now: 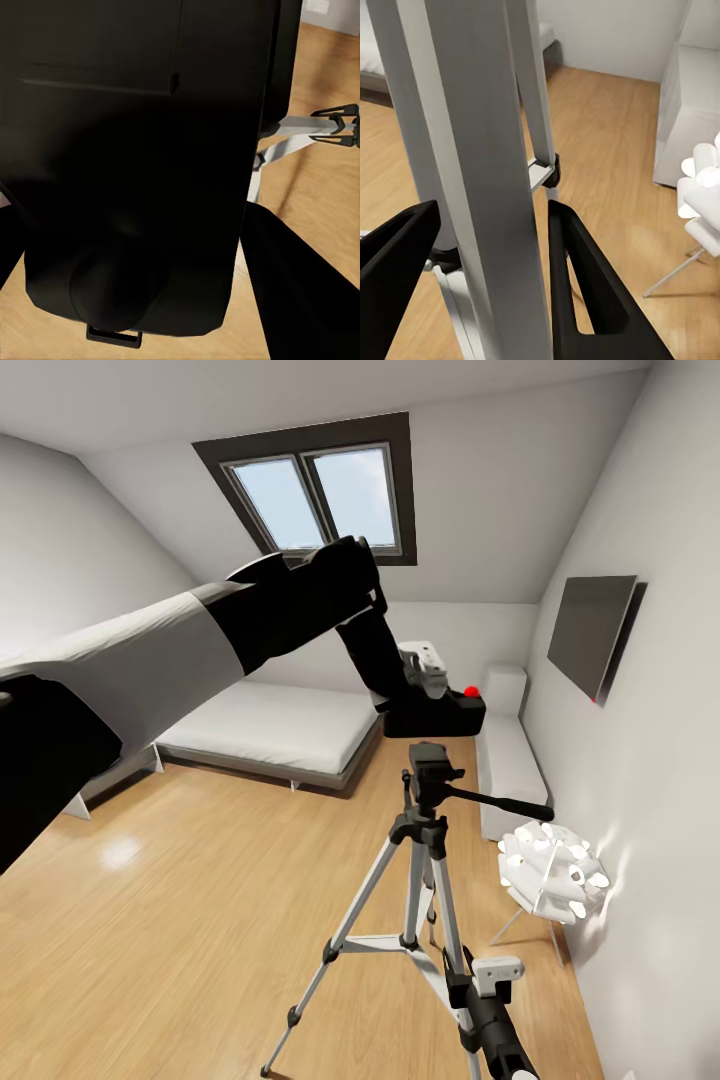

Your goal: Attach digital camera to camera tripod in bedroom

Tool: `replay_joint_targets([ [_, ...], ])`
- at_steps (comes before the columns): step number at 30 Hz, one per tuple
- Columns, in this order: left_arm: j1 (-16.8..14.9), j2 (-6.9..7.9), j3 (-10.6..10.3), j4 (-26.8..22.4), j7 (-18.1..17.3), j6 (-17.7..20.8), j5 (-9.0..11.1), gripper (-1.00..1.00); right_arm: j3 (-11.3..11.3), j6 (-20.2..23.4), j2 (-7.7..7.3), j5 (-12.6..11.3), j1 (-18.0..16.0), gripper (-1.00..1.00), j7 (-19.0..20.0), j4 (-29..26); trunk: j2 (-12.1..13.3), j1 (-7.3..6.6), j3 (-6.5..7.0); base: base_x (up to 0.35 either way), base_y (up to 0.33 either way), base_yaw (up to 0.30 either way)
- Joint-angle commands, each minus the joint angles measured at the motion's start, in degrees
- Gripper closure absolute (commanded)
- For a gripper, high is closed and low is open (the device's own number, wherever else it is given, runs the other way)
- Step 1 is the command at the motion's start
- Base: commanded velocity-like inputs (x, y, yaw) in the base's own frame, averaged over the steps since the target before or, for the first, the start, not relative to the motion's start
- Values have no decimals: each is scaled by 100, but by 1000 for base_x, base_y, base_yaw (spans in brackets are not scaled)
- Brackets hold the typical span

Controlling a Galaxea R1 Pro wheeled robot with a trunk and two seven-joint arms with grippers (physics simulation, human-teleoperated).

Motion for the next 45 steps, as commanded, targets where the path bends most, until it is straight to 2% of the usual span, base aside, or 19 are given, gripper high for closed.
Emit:
replay_joint_targets([
  [1,-12,-1,-18,2,-12,27,19,100,17,-3,-1,65,-5,100,-55,2,-14,4,-14,0,0,0],
  [22,37,8,-74,9,2,18,27,100,15,-3,-3,65,-5,100,-55,-6,-14,4,-14,0,0,0],
  [30,41,53,-400,30,3,18,35,100,15,-3,-3,65,-5,100,-55,-7,-14,4,-14,0,0,0],
  [33,42,56,-458,34,3,18,42,100,14,-3,-3,65,-5,100,-55,-7,-14,4,-14,0,0,0],
  [45,42,50,-499,17,3,18,55,100,8,-2,-3,65,-5,100,-55,-7,-14,4,-14,0,0,0],
])
